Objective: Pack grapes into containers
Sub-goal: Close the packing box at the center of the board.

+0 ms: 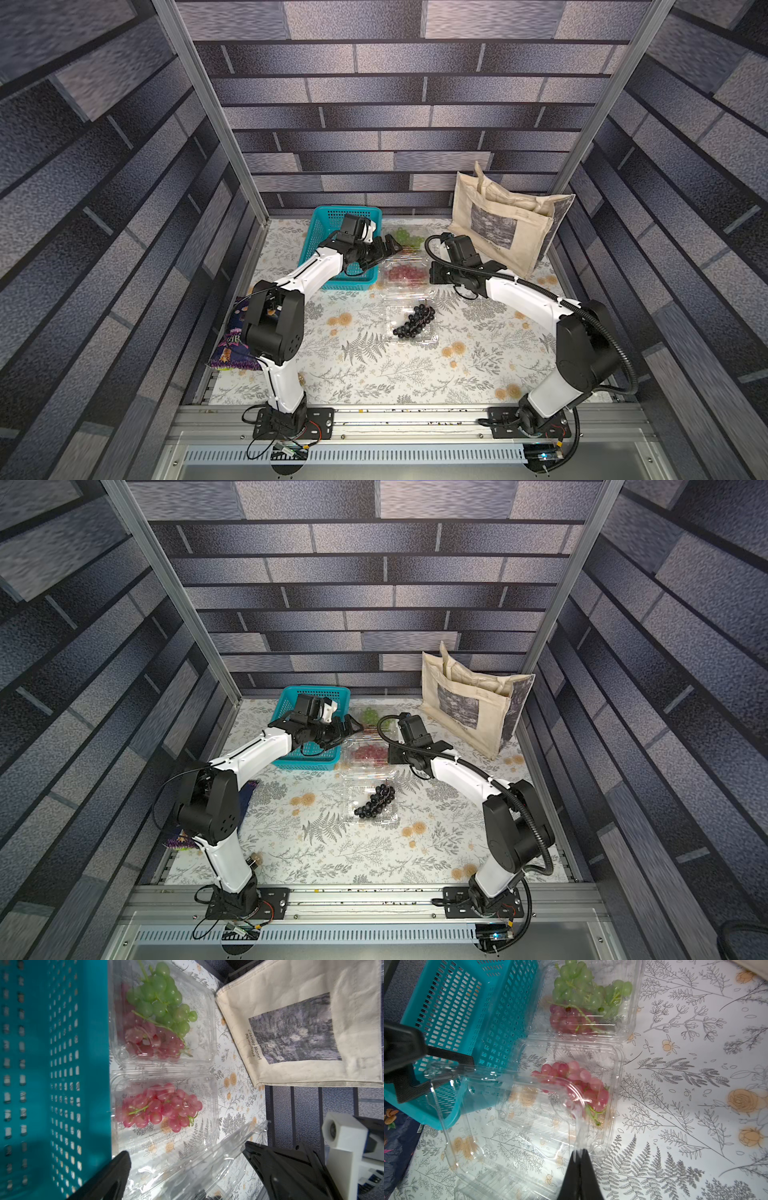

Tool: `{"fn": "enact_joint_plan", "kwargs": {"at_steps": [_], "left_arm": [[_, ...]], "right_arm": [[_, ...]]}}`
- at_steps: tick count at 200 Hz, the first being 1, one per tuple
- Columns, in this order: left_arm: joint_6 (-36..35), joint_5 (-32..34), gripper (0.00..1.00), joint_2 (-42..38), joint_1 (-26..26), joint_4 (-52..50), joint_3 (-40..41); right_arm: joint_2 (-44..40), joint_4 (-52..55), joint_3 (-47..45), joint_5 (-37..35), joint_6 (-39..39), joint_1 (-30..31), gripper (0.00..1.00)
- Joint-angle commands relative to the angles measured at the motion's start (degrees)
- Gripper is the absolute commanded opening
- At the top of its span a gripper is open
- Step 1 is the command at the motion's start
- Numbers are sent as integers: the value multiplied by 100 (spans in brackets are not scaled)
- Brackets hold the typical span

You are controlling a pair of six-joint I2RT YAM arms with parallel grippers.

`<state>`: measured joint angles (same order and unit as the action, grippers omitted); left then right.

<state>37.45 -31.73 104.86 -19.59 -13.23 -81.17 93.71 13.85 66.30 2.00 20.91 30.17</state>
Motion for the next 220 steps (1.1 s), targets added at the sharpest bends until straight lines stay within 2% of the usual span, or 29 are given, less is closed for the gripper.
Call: {"fn": "enact_joint_plan", "kwargs": {"at_steps": [1,38,70,92,106,123,132,154,170,212,220], "left_arm": [[-131,-463,100,3,43,244,-163],[-69,-906,100,67,69,456,-110],[-50,-989,100,115,68,516,-75],[-48,-992,100,130,86,522,-84],[-32,-1021,100,144,95,536,-92],[-32,-1038,100,145,87,543,-101],[-23,-1050,100,140,87,541,-93],[-19,-1045,100,116,83,542,-60],[-17,-1048,100,106,88,546,-33],[2,-1096,100,61,59,677,4],[24,-1107,100,37,52,716,17]], "right_arm": [[161,38,235,-81,-104,-37,3],[440,107,431,-123,-71,-47,4],[534,100,500,-147,-26,-47,5],[560,153,538,-209,-9,-55,14],[543,145,523,-217,9,-69,26],[500,139,482,-209,31,-73,32],[467,131,463,-200,41,-70,38],[298,91,360,-161,69,-72,43],[90,41,215,-148,96,-77,56],[-532,77,-10,-90,188,-121,81],[-589,161,48,-130,190,-132,90]]}}
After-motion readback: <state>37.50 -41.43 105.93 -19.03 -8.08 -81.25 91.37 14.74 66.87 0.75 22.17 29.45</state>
